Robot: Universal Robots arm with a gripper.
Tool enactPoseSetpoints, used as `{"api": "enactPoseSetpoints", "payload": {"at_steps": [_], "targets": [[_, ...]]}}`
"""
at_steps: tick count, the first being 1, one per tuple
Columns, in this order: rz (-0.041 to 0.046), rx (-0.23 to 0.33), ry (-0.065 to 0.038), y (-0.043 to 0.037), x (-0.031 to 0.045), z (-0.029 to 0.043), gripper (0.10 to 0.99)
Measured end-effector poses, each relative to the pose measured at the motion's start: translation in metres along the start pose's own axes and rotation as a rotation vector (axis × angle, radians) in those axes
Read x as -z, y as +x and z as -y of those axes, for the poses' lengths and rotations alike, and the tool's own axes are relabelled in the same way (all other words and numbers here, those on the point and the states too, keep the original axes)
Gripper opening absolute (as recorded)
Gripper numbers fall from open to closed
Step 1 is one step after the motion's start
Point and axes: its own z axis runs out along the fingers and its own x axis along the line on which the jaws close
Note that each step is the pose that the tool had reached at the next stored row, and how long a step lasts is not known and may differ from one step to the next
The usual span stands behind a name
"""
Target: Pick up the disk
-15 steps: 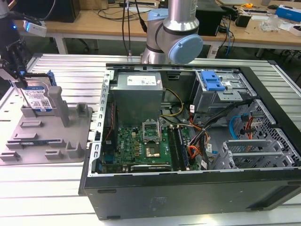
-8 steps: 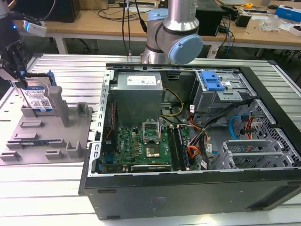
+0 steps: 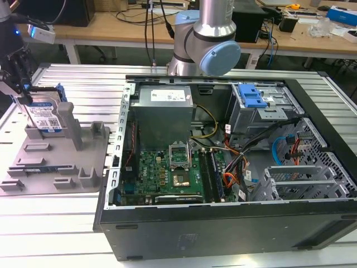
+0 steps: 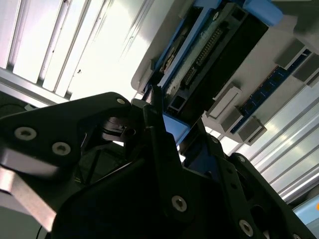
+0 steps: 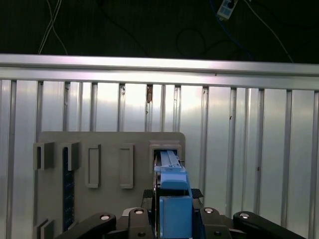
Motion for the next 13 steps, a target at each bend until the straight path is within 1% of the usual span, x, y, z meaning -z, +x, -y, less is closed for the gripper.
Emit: {"api": "enactPoseSetpoints", "payload": {"at_steps": [9,11,13], "targets": [[-0.0013,-0.015,0.0,0.0,0.001,0.0,0.369],[-0.0013,-0.015,0.0,0.0001,0.0036,0.0,0.369],[-0.0013,-0.015,-0.001,0.0003,0.0099,-0.0002,0.369]]}}
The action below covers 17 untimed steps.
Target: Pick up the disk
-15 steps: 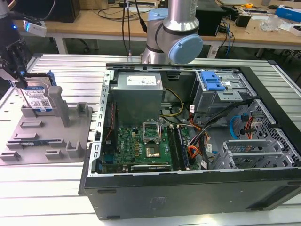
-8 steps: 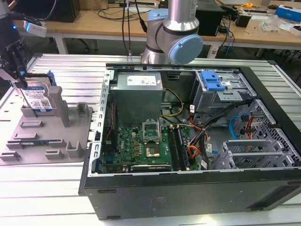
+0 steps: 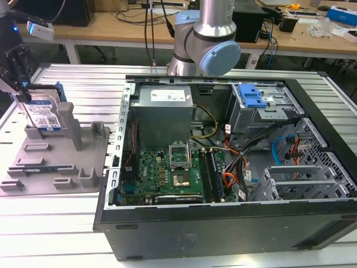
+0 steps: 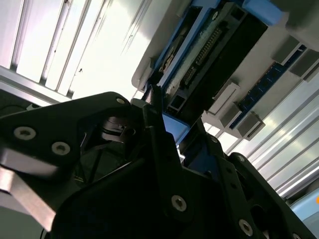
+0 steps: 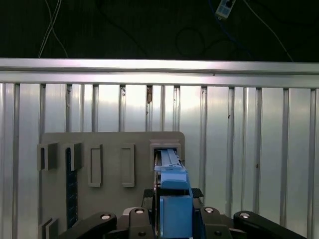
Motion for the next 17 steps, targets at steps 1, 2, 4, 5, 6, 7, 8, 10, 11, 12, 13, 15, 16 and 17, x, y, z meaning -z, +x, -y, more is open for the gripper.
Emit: {"api": "enactPoseSetpoints", "payload": {"at_steps": [1,2,4,5,6,7,8,10,11,12,13,15,16,17], "targets": [[0.0,0.0,0.0,0.0001,0.0019,0.0,0.369],[0.0,0.0,0.0,0.0002,0.0044,-0.0001,0.369],[0.0,0.0,0.0,0.0004,0.0102,-0.0002,0.369],[0.0,0.0,0.0,0.0006,0.0164,-0.0003,0.369],[0.0,0.0,0.0,0.0008,0.0211,-0.0004,0.369],[0.0,0.0,0.0,0.0009,0.0252,-0.0004,0.369],[0.0,0.0,0.0,0.0012,0.0316,-0.0005,0.369],[0.0,0.0,0.0,0.0016,0.0435,-0.0006,0.369],[0.0001,0.0,0.0,0.0018,0.0493,-0.0007,0.369],[0.0001,0.0,0.0,0.002,0.0556,-0.0008,0.369],[0.0002,0.0,0.0,0.0023,0.0619,-0.0008,0.369],[0.0004,0.0,0.0,0.0026,0.0706,-0.0009,0.369],[0.0004,0.0,0.0,0.0028,0.075,-0.001,0.369],[0.0005,0.0,0.0,0.003,0.0804,-0.001,0.369]]}}
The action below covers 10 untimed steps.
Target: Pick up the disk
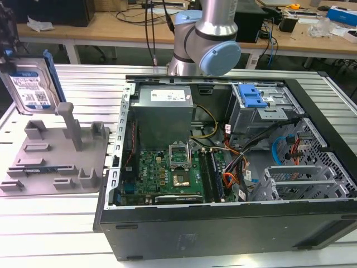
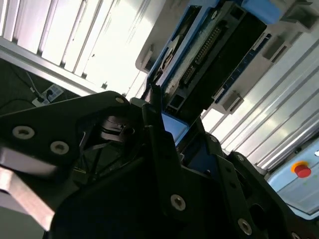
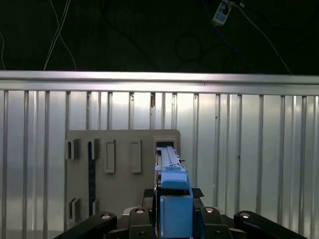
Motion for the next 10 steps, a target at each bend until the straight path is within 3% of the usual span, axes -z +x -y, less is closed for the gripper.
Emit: {"api": "enactPoseSetpoints", "payload": {"at_steps": [6,10], "targets": [[0.0002,0.0,0.0,0.0011,0.0313,-0.0001,0.369],[0.0006,0.0,0.0,0.0021,0.0579,-0.0001,0.369]]}}
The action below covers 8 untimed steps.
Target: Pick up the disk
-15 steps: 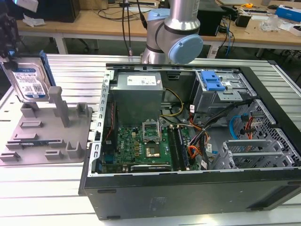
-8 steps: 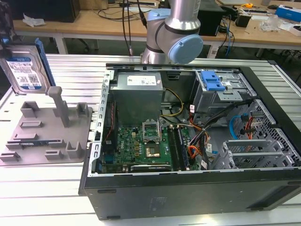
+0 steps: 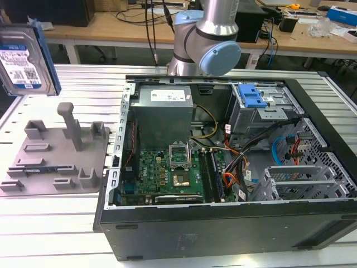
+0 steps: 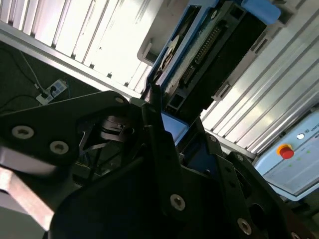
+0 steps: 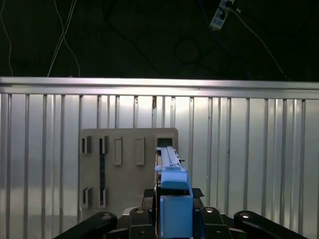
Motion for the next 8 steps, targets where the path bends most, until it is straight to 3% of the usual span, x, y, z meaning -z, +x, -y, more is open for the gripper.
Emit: {"api": "enactPoseSetpoints", "payload": {"at_steps": [8], "targets": [[0.0011,0.0,0.0,0.0014,0.0389,0.0002,0.369]]}}
